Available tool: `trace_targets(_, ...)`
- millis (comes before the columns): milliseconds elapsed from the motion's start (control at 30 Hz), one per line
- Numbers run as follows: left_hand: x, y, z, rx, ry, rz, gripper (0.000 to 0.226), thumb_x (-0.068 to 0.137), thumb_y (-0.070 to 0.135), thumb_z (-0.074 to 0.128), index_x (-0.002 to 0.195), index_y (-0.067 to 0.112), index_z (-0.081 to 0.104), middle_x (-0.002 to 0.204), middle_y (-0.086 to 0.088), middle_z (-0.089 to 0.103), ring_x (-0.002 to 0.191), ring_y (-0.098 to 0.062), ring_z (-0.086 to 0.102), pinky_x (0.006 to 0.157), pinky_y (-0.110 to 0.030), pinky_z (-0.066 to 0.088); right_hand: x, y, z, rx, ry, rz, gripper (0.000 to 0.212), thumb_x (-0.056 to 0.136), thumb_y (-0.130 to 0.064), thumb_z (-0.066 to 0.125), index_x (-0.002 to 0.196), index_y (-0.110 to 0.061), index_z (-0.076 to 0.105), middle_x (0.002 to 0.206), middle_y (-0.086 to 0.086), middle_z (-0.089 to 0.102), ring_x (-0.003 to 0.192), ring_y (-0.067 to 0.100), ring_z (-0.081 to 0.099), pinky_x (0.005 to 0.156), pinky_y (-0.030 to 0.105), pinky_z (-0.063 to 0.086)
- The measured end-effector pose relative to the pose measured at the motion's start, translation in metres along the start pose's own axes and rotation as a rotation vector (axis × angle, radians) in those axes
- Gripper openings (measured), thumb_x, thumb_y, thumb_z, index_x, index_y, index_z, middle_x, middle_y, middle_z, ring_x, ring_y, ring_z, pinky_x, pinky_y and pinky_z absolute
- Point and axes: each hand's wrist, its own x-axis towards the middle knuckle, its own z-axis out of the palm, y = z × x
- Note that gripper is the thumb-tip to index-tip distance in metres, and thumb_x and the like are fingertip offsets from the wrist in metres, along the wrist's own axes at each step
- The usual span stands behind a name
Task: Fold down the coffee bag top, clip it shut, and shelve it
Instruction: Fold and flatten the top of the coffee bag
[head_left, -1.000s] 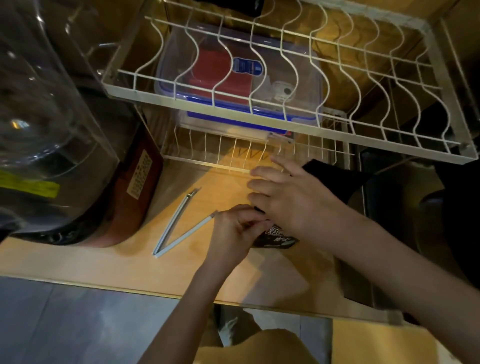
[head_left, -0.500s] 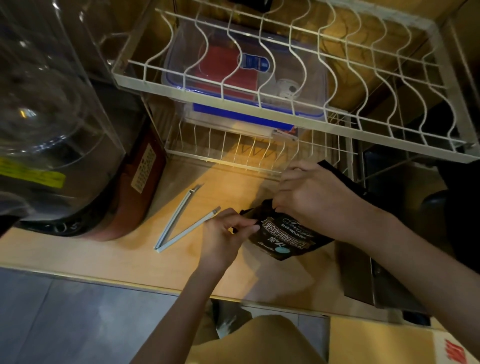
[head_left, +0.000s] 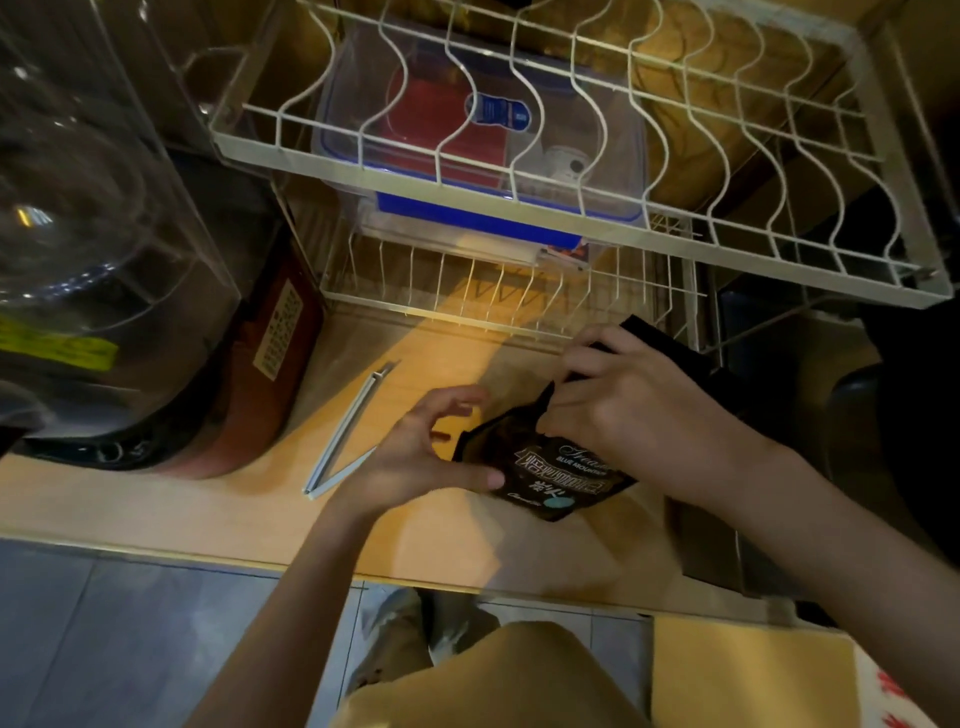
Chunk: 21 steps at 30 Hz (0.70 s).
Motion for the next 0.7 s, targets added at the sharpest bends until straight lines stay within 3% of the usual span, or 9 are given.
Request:
trace_targets(67,0.005,0.001,0.007,0.140,-0.076,0.009,0.110,0.045,0.039,0.084,0.137,0.032,0.024,0.140,0.007,0.032,0.124,-0.002,0.030,0.097,-0.015,0.031,-0.006,0.000,-0.007,-0.036,-0.061,0.001,0.011,0.076,-0.015,0.060,0.080,-0.018,0.070,0.077,-0.002,0.071,0.084,0.023,0.061,0.086,0.036,0.030)
trace_targets(133,0.010,0.001,0.021,0.213,-0.101,0.052,0.118,0.043,0.038,0.086,0.139,0.029,0.018,0.140,0.005,0.034,0.125,-0.007,0.032,0.102,-0.024,0.031,-0.006,-0.002,-0.011,-0.057,-0.104,0.020,0.022,0.081,-0.016,0.047,0.081,-0.021,0.069,0.079,-0.005,0.071,0.084,0.020,0.059,0.085,0.035,0.031)
trace_targets(200,0.015,0.001,0.031,0.183,-0.071,0.101,0.105,0.044,0.035,0.086,0.132,0.025,0.031,0.126,0.004,0.051,0.116,-0.011,0.047,0.096,-0.027,0.041,-0.007,-0.006,-0.014,-0.068,-0.140,0.039,0.021,0.081,-0.016,0.048,0.079,-0.021,0.068,0.078,-0.005,0.071,0.082,0.020,0.059,0.083,0.035,0.033)
trace_targets(300,0.015,0.003,0.035,0.237,0.023,0.177,0.085,0.045,0.033,0.085,0.120,0.028,0.044,0.108,0.011,0.058,0.102,-0.007,0.055,0.084,-0.017,0.045,-0.010,-0.011,-0.025,-0.012,-0.207,0.097,0.017,0.081,-0.021,0.053,0.074,-0.022,0.069,0.073,-0.004,0.069,0.080,0.018,0.057,0.082,0.034,0.038)
trace_targets(400,0.012,0.008,0.041,0.350,0.112,0.223,0.082,0.045,0.039,0.083,0.118,0.020,0.051,0.107,0.000,0.065,0.096,-0.015,0.058,0.081,-0.030,0.049,-0.013,-0.007,-0.037,0.117,-0.227,0.219,0.016,0.082,-0.025,0.058,0.094,-0.020,0.067,0.093,0.000,0.066,0.096,0.018,0.054,0.092,0.036,0.039)
trace_targets(500,0.011,0.014,0.045,0.399,0.190,0.251,0.081,0.045,0.031,0.087,0.118,0.017,0.052,0.105,-0.007,0.066,0.093,-0.020,0.058,0.078,-0.028,0.046,-0.007,-0.005,-0.041,0.125,-0.258,0.248,0.026,0.084,-0.027,0.059,0.109,-0.021,0.061,0.105,0.000,0.061,0.102,0.018,0.050,0.089,0.041,0.044)
trace_targets(600,0.010,0.015,0.046,0.432,0.211,0.288,0.079,0.045,0.036,0.083,0.115,0.015,0.054,0.102,-0.009,0.067,0.091,-0.022,0.058,0.074,-0.022,0.041,0.000,-0.006,-0.045,0.110,-0.410,0.303,0.028,0.089,-0.028,0.051,0.116,-0.023,0.056,0.109,0.004,0.056,0.101,0.018,0.051,0.086,0.038,0.048)
trace_targets(700,0.009,0.015,0.049,0.467,0.225,0.316,0.077,0.046,0.039,0.078,0.115,0.013,0.055,0.099,-0.010,0.068,0.088,-0.024,0.058,0.069,-0.017,0.035,0.005,-0.007,-0.046,0.161,-0.501,0.327,0.028,0.088,-0.028,0.051,0.115,-0.023,0.056,0.106,0.005,0.057,0.097,0.018,0.053,0.082,0.037,0.051)
